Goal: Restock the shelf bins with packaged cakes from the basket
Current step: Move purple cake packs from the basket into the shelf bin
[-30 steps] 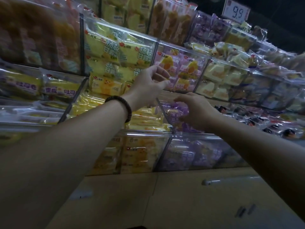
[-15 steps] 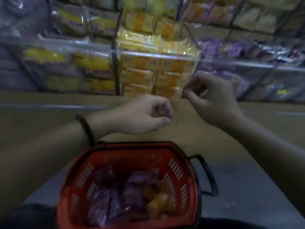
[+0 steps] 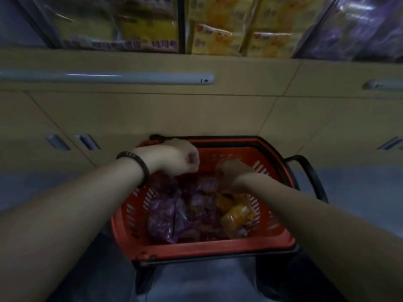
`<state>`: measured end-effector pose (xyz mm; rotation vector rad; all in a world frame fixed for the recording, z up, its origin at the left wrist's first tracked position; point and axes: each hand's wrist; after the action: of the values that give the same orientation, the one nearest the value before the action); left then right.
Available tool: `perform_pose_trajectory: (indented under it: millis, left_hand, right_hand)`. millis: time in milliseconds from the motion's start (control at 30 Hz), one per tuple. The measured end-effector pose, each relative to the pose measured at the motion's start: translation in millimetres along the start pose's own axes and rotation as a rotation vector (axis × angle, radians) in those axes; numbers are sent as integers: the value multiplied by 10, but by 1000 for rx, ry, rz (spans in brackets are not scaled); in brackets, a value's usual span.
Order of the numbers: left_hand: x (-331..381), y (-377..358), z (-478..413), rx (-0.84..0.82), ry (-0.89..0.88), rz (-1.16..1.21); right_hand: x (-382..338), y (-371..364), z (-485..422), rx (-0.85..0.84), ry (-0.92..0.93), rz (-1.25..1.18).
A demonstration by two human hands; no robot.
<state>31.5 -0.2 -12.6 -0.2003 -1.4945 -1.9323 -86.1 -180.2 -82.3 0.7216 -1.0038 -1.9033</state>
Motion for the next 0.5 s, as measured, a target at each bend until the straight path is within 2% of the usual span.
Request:
perform_pose_trajectory:
  millis: [133, 267, 400, 500]
  left_hand:
    - [-165, -170, -92, -135, 13, -102]
    - [-202, -220, -151, -165, 33, -85]
    - [-218, -244, -192, -148, 42, -46]
    - [-274, -280, -195, -151, 58, -46]
  right_hand:
    - [-9, -473, -373, 54, 41, 39]
    - [86, -731, -489, 128, 30, 151]
    - [101, -818, -456, 67, -28, 140]
    - [40, -601, -502, 22, -19, 50]
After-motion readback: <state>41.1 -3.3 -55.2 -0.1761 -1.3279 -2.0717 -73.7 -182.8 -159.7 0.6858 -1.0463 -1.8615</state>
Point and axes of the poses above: each hand's wrist, its own z-axis away from the middle knuckle, its own y-axis out of the back of the hand, x = y × z, and after that the axes turned 14 degrees about -y, right-handed
